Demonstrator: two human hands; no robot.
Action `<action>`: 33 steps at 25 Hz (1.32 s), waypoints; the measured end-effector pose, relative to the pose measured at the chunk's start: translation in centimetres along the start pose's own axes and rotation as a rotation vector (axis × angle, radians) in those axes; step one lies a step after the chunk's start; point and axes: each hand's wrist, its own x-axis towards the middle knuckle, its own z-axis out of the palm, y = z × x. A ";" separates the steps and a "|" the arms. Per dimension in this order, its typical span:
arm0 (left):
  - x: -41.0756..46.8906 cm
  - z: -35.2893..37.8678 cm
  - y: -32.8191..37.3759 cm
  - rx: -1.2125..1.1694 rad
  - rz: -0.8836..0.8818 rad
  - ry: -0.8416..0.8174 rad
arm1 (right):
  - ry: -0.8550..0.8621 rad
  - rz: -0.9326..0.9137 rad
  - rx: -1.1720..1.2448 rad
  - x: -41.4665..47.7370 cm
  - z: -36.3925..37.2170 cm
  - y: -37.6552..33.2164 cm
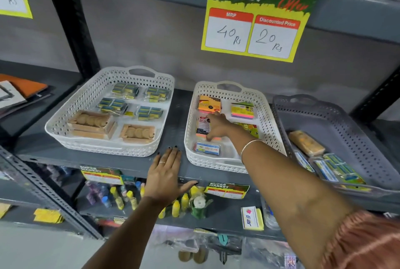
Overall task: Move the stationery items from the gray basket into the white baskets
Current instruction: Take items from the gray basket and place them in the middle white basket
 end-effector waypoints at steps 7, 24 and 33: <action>-0.1 -0.2 0.1 0.019 -0.002 0.006 | 0.138 -0.037 0.157 -1.7 -0.8 0.8; -0.4 -0.6 0.5 0.010 -0.017 -0.026 | 0.086 0.668 0.006 -11.5 -1.3 18.7; -0.4 -0.7 0.4 0.016 -0.011 -0.036 | 0.463 0.712 0.175 -12.0 -4.8 16.3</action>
